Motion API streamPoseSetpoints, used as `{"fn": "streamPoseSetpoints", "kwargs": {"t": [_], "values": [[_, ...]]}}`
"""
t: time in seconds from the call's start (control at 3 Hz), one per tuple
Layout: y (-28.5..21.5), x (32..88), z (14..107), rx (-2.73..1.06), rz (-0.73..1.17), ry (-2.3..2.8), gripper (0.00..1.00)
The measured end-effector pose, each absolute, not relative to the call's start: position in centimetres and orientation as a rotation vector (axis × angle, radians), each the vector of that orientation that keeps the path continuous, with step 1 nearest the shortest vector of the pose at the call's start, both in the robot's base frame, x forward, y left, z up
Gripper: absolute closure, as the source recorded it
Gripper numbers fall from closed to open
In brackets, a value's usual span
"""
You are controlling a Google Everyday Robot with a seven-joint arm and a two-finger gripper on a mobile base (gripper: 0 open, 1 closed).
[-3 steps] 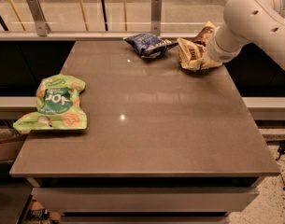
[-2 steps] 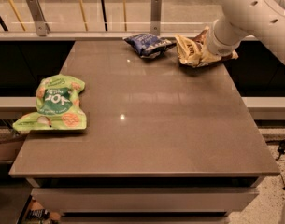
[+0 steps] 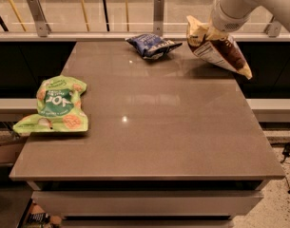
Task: Move brown chip bag near green rice chip bag
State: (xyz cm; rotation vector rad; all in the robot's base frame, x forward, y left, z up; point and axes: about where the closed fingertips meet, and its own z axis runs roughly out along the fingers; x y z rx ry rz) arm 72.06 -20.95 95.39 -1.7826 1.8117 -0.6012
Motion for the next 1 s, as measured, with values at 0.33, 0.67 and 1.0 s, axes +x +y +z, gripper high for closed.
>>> {"fn": "streamPoseSetpoints", "kwargs": {"t": [0.33, 0.67, 1.0], "values": [[-20.5, 71.3, 99.0, -1.763, -0.685, 1.792, 1.00], [-19.7, 70.3, 101.9, -1.754, -0.758, 1.779, 1.00], [-18.4, 69.1, 104.3, -1.743, -0.825, 1.770, 1.00]]}}
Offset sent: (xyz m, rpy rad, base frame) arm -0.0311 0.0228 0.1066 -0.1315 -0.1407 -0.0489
